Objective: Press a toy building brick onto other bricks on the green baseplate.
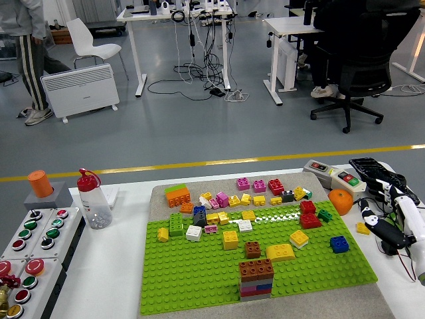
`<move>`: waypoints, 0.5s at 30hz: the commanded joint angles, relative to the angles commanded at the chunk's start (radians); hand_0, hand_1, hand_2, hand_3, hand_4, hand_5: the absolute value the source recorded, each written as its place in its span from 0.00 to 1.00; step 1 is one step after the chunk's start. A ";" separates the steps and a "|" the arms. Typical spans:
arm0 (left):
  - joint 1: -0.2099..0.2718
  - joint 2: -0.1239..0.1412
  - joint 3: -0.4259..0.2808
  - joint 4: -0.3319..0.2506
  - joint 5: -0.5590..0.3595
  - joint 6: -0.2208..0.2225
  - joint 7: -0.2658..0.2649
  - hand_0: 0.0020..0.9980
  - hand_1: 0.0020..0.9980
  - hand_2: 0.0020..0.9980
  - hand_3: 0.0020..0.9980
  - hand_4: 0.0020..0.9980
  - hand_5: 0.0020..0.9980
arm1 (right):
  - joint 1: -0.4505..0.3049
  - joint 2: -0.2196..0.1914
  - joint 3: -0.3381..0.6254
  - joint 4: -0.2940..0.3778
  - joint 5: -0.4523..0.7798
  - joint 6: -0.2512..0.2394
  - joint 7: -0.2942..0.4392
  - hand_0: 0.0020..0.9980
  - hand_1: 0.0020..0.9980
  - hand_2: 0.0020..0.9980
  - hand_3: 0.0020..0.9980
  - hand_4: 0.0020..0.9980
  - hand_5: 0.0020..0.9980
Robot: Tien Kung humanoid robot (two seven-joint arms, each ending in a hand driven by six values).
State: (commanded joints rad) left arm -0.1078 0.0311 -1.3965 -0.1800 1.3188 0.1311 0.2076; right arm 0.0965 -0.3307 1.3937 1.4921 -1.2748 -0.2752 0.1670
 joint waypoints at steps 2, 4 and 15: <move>-0.002 0.000 0.001 0.000 -0.001 0.000 0.000 0.66 0.69 0.70 0.58 0.29 1.00 | -0.012 0.009 0.043 -0.008 0.077 0.036 -0.009 0.82 0.80 0.80 0.77 0.51 0.40; -0.004 0.000 0.003 0.000 -0.002 0.000 -0.001 0.66 0.69 0.70 0.58 0.29 1.00 | -0.025 0.020 0.088 -0.015 0.160 0.072 -0.020 0.82 0.80 0.80 0.77 0.51 0.40; -0.012 -0.001 0.010 0.000 -0.004 -0.001 -0.003 0.66 0.69 0.70 0.58 0.29 1.00 | -0.057 0.057 0.183 -0.016 0.576 0.137 -0.056 0.82 0.79 0.79 0.74 0.52 0.42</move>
State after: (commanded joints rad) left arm -0.1194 0.0304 -1.3869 -0.1800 1.3150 0.1301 0.2041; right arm 0.0394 -0.2737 1.5763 1.4761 -0.6988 -0.1381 0.1113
